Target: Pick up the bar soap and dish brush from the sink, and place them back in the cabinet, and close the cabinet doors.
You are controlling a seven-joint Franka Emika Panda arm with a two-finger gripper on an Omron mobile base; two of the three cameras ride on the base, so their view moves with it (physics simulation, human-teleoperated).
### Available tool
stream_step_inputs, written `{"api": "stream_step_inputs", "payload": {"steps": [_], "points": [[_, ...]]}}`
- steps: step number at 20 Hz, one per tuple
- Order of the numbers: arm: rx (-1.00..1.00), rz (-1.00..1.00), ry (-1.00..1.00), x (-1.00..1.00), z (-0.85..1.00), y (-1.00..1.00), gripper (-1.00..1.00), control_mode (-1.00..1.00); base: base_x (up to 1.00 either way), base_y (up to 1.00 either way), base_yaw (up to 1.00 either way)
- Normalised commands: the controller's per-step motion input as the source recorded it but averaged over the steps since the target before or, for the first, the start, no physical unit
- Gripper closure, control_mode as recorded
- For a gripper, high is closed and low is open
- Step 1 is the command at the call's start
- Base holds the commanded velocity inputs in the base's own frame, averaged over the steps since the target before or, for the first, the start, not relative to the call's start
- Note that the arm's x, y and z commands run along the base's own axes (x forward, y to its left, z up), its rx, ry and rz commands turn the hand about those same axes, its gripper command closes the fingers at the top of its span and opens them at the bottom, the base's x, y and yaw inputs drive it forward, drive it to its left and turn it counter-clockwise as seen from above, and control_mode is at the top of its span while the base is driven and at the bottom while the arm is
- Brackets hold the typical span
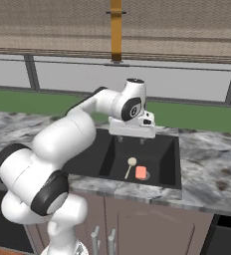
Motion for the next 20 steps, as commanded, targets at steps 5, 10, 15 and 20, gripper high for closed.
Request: {"api": "stream_step_inputs", "payload": {"steps": [5,10,15,20], "points": [[0.00,0.00,0.00,0.30,-0.38,0.00,-1.00,-1.00,0.00,0.00,0.00],[0.00,0.00,0.00,0.30,-0.30,0.00,-1.00,-1.00,0.00,0.00,0.00],[0.00,0.00,0.00,0.29,-0.31,0.00,-1.00,-1.00,0.00,0.00,0.00],[0.00,0.00,0.00,0.32,-0.31,0.00,-1.00,-1.00,0.00,0.00,0.00]]}}
